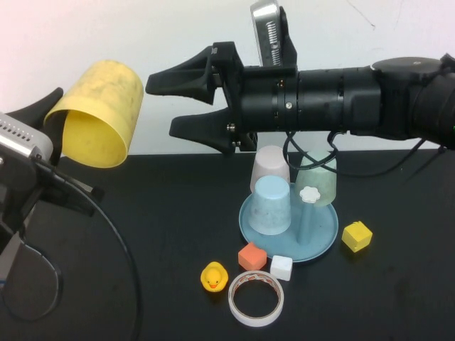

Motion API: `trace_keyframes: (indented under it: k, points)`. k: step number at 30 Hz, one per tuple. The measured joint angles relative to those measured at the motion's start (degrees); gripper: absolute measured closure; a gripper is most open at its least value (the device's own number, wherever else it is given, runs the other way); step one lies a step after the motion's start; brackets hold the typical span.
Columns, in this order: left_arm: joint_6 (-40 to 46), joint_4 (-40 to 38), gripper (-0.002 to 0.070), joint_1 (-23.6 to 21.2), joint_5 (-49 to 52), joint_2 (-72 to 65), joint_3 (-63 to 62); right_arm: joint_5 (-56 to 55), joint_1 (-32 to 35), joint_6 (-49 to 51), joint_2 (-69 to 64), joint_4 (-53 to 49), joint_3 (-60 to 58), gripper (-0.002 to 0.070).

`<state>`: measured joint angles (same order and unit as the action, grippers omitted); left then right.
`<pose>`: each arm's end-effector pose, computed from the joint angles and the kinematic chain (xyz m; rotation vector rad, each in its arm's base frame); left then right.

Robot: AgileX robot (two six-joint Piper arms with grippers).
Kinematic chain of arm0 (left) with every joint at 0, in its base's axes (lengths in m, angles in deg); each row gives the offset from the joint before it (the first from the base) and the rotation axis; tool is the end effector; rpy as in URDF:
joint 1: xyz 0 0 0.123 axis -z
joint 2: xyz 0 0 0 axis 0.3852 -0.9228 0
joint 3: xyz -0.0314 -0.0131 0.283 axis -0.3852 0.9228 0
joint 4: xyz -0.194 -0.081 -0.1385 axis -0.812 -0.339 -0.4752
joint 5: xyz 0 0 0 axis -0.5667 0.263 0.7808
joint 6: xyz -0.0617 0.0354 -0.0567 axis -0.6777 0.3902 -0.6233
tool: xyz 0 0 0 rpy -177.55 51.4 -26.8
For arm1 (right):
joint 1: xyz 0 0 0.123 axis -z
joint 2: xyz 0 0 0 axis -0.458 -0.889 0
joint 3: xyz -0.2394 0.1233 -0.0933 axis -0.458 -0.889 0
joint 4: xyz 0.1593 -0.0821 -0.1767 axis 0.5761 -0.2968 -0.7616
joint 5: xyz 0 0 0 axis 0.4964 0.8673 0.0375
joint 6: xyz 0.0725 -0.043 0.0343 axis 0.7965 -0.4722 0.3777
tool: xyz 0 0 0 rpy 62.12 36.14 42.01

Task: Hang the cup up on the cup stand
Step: Adjust the cup with two arms

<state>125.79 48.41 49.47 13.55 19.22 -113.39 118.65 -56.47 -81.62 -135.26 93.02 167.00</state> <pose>0.1904 -0.0835 0.3353 0.5038 1.2838 0.0569 0.3453 0.2686 0.3107 -0.0435 2.1383 1.8063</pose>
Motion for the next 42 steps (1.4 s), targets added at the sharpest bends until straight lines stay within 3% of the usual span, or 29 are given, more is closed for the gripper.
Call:
trace_keyframes:
  k: [13, 34, 42]
  points:
    - [0.0, 0.4, 0.0670, 0.0, 0.9, -0.1, 0.0, -0.1, -2.1, 0.7, -1.3, 0.1, 6.7, 0.0058]
    - [0.0, 0.6, 0.0670, 0.0, -0.4, -2.7, 0.0, -2.9, -4.9, 4.7, -4.1, 0.5, 6.8, 0.0057]
    - [-3.6, 5.2, 0.0670, 0.0, -1.9, -4.0, 0.0, -3.5, -4.9, 6.0, -4.1, 0.5, 6.8, 0.0057]
